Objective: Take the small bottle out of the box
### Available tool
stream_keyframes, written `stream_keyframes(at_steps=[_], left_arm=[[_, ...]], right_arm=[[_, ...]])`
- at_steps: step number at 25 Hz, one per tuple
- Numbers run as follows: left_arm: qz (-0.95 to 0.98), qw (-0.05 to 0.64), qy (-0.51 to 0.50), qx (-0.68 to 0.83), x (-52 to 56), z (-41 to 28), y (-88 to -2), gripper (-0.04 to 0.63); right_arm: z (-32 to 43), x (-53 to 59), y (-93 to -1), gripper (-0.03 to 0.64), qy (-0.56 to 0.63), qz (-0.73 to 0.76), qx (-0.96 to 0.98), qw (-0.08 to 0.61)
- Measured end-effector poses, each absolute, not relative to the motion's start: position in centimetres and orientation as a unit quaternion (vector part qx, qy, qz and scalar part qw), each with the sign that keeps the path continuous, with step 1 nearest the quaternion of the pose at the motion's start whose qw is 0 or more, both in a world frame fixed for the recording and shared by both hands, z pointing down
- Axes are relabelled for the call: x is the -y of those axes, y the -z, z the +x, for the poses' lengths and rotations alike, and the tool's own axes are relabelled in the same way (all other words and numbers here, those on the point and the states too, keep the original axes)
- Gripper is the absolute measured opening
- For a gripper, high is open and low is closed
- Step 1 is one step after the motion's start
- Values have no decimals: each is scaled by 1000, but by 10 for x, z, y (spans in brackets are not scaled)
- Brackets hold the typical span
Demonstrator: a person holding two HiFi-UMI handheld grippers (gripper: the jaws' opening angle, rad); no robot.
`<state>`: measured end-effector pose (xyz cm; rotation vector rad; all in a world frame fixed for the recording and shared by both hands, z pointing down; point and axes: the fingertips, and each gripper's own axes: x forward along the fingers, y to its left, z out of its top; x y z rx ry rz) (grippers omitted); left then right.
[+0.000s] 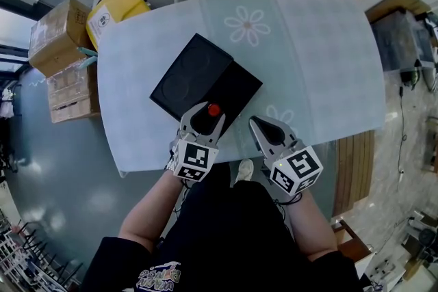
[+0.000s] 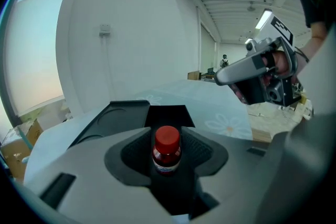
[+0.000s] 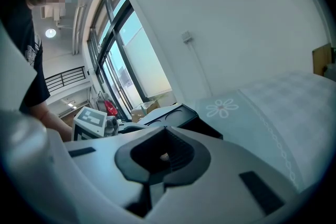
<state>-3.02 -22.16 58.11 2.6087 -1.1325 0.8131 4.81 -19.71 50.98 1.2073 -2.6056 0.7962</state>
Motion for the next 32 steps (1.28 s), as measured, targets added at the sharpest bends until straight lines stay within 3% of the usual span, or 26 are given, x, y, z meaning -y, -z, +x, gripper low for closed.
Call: stream_keyframes(at_steps=[32], left_arm=[[869, 121, -224, 425, 220, -30, -548, 167]], right_arm=[[64, 177, -498, 23, -249, 400, 879, 74]])
